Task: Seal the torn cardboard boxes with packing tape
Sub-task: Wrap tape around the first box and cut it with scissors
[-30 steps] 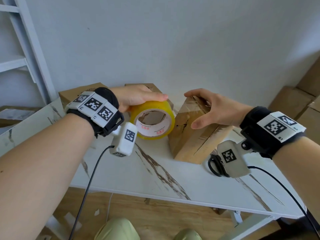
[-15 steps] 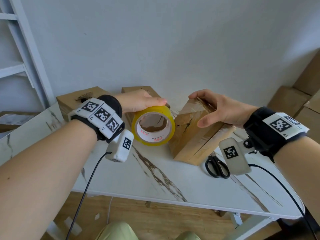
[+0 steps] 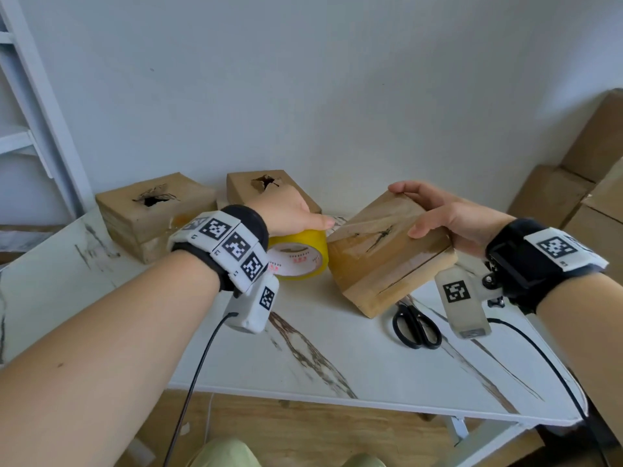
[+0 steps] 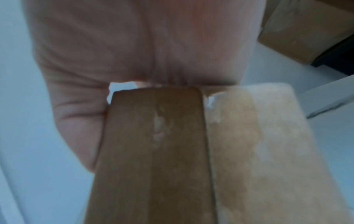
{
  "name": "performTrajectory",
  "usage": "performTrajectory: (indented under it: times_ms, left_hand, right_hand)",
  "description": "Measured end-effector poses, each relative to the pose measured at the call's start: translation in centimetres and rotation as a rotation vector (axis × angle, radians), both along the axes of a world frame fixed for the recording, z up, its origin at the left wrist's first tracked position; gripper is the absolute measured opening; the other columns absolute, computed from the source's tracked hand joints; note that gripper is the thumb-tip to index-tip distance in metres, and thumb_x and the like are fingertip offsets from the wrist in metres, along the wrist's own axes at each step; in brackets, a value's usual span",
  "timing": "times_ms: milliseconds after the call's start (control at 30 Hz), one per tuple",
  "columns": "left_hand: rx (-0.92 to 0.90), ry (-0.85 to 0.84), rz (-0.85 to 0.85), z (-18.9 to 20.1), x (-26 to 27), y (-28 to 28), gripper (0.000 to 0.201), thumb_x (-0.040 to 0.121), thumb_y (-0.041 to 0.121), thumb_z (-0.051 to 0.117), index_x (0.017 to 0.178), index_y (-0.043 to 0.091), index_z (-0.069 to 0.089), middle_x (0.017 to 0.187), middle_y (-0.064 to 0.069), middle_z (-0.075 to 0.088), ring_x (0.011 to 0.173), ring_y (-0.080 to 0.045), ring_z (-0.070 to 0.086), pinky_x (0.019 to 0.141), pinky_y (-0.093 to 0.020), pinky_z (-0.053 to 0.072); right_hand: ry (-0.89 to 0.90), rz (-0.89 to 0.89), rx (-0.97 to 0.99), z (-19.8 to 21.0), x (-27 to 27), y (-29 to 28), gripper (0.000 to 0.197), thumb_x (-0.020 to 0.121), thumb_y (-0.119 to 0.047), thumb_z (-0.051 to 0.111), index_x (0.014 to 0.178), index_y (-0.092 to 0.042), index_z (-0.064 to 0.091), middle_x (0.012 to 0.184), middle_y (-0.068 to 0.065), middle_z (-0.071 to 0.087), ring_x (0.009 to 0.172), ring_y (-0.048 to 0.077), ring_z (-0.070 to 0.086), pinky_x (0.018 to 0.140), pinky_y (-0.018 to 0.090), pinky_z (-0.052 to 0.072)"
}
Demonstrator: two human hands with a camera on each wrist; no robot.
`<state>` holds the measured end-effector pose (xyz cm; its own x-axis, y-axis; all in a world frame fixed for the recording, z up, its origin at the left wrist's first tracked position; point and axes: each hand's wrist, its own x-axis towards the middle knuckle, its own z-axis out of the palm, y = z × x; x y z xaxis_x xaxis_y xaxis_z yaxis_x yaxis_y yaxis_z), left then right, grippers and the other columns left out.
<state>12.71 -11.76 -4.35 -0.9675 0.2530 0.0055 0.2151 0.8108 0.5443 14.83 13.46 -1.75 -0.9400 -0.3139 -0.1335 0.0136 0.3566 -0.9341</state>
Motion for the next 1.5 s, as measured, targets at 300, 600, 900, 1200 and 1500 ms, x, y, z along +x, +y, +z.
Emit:
performTrajectory:
  times_ms: [300,600,900,1200,1500]
  left_hand:
    - [-0.296,-0.112,0.065,0.6,-1.1,1.5,0.084,0.084,0.067,0.044,0.11,-0.012,0.058,0.105,-0.025,0.063,0.098,-0.037,0.061,0.085,-0.039,0.047]
    - [-0.254,-0.378,0.078,-0.2,-1.5,1.7,0.073,0.085,0.065,0.048,0.125,0.004,0.054,0.121,-0.018,0.062,0.111,-0.032,0.06,0.1,-0.041,0.047]
    - [-0.345,-0.283,0.07,0.0,-1.2,1.9,0.071,0.086,0.065,0.046,0.129,0.009,0.051,0.126,-0.011,0.057,0.095,-0.023,0.052,0.091,-0.032,0.044]
    - [-0.213,-0.281,0.026,0.7,-0.8,1.7,0.062,0.088,0.059,0.048,0.116,0.005,0.06,0.111,-0.013,0.063,0.104,-0.03,0.06,0.096,-0.035,0.046]
    - [-0.3,-0.197,0.119,4.1,-0.8,0.1,0.043,0.076,0.06,0.065,0.073,0.017,0.059,0.088,-0.002,0.064,0.081,-0.019,0.06,0.073,-0.028,0.044]
  right_hand:
    - [0.003,-0.058,-0.04,-0.4,-0.1,0.1,0.08,0.053,-0.001,0.056,0.127,-0.027,0.048,0.129,-0.003,0.054,0.101,0.022,0.06,0.072,0.03,0.053]
    - [0.019,-0.055,-0.016,0.1,0.1,-0.9,0.076,0.051,-0.002,0.053,0.122,-0.029,0.051,0.124,-0.005,0.055,0.098,0.022,0.059,0.068,0.03,0.052]
    - [0.101,-0.139,0.045,-0.2,0.5,-1.7,0.031,0.084,-0.009,0.056,0.107,-0.028,0.053,0.106,-0.006,0.06,0.083,0.018,0.057,0.071,0.032,0.048]
    - [0.051,-0.202,-0.044,-0.8,0.8,-0.6,0.019,0.094,-0.016,0.054,0.11,-0.025,0.051,0.087,-0.005,0.06,0.069,0.014,0.056,0.054,0.022,0.051]
    - [-0.14,-0.178,-0.181,-4.9,-0.2,-2.1,0.027,0.094,-0.005,0.05,0.113,-0.025,0.053,0.096,0.005,0.059,0.075,0.017,0.056,0.058,0.021,0.051]
